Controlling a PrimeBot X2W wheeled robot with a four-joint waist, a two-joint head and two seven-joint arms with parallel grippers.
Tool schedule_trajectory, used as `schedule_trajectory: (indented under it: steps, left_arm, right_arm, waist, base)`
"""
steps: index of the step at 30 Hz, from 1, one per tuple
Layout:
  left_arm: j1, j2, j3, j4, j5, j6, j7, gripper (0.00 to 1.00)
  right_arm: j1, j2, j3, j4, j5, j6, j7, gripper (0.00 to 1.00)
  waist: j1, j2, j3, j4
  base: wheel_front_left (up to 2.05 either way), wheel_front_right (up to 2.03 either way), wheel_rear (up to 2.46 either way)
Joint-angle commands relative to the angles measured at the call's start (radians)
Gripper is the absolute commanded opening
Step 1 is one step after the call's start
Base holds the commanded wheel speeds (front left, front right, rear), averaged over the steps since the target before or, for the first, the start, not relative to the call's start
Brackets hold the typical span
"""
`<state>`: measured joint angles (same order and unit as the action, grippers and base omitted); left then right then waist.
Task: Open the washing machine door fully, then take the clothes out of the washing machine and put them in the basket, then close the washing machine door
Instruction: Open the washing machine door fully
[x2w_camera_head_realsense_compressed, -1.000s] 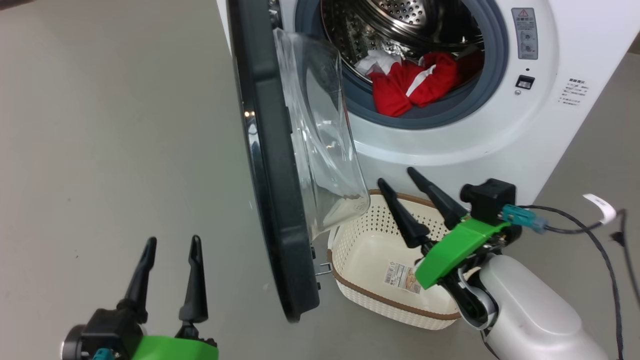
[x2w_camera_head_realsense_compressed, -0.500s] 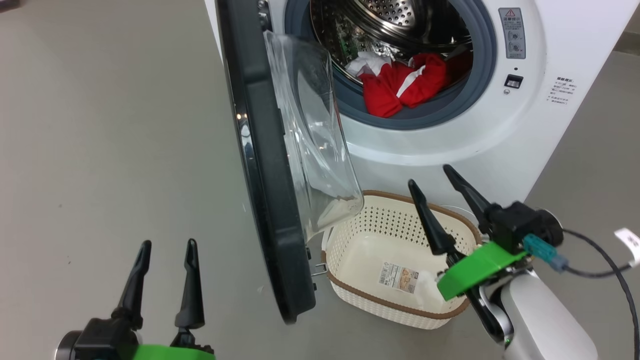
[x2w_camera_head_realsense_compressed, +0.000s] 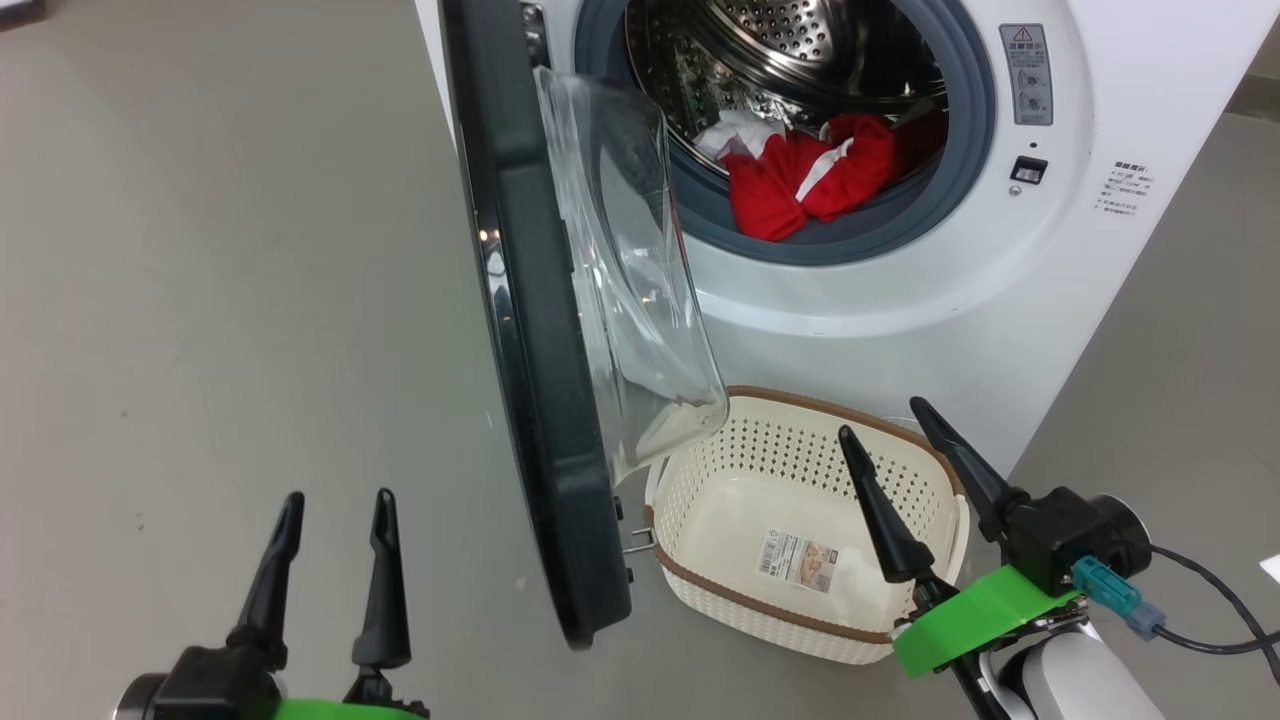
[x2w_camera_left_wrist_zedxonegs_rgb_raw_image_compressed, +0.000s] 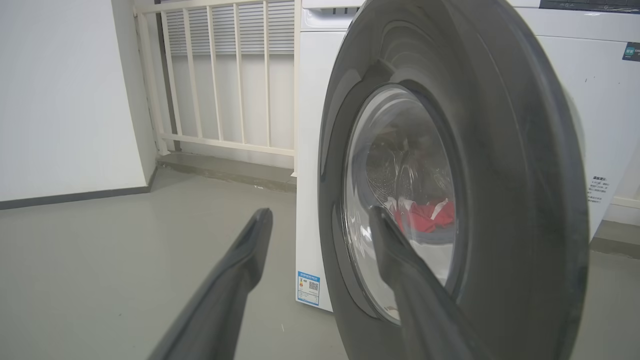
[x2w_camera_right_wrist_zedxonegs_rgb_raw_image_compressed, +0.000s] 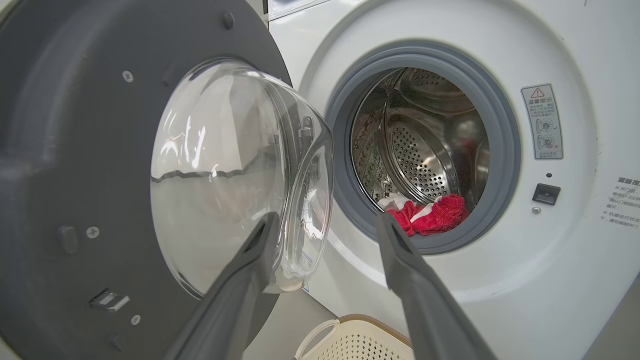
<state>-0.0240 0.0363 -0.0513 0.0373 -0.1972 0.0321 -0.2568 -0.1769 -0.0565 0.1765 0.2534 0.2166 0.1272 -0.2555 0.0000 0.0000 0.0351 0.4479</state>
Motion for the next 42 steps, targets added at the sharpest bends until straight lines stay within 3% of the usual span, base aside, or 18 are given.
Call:
schedule_trajectory:
  steps: [1, 19, 20, 21, 22, 24, 37, 42]
  left_arm:
    - [-0.011, 0.014, 0.029, -0.027, 0.005, 0.007, -0.005, 1.0]
    - [0.006, 0.014, 0.014, -0.018, 0.018, 0.014, -0.005, 1.0]
    - [0.006, 0.014, 0.013, -0.017, 0.018, 0.014, -0.005, 0.87]
    - [0.007, 0.014, 0.012, -0.016, 0.016, 0.013, -0.005, 0.58]
    - [0.008, 0.014, 0.011, -0.015, 0.011, 0.012, -0.005, 0.44]
    - [0.006, 0.014, 0.011, -0.018, 0.004, 0.014, -0.005, 0.01]
    - [-0.112, 0.025, 0.048, -0.184, 0.047, -0.011, -0.005, 0.0]
    - [-0.168, 0.023, 0.022, -0.274, 0.04, -0.039, -0.005, 0.0]
  right_arm:
    - [-0.005, 0.006, 0.018, -0.031, -0.002, 0.003, -0.006, 1.0]
    - [0.039, 0.006, -0.009, -0.049, 0.018, 0.003, -0.006, 1.0]
    - [0.04, 0.006, -0.008, -0.048, 0.019, 0.003, -0.006, 1.0]
    - [0.041, 0.006, -0.007, -0.048, 0.02, 0.003, -0.006, 1.0]
    - [0.042, 0.006, -0.006, -0.047, 0.02, 0.003, -0.006, 1.0]
    - [0.043, 0.006, -0.002, -0.045, 0.022, 0.003, -0.006, 1.0]
    - [0.039, 0.006, 0.005, -0.038, 0.023, 0.003, -0.006, 1.0]
    - [0.035, 0.006, 0.009, -0.036, 0.023, 0.003, -0.006, 1.0]
  waist:
    - [0.0, 0.0, -0.001, 0.0]
    - [0.0, 0.0, -0.018, -0.009]
    - [0.0, 0.0, -0.018, -0.01]
    - [0.0, 0.0, -0.019, -0.012]
    - [0.0, 0.0, -0.019, -0.013]
    - [0.0, 0.0, -0.019, -0.015]
    - [0.0, 0.0, -0.016, -0.037]
    - [0.0, 0.0, -0.01, -0.05]
  base:
    - [0.0, 0.0, 0.0]
    - [0.0, 0.0, 0.0]
    - [0.0, 0.0, 0.0]
    - [0.0, 0.0, 0.0]
    - [0.0, 0.0, 0.0]
    - [0.0, 0.0, 0.0]
    - [0.0, 0.0, 0.0]
    - [0.0, 0.0, 0.0]
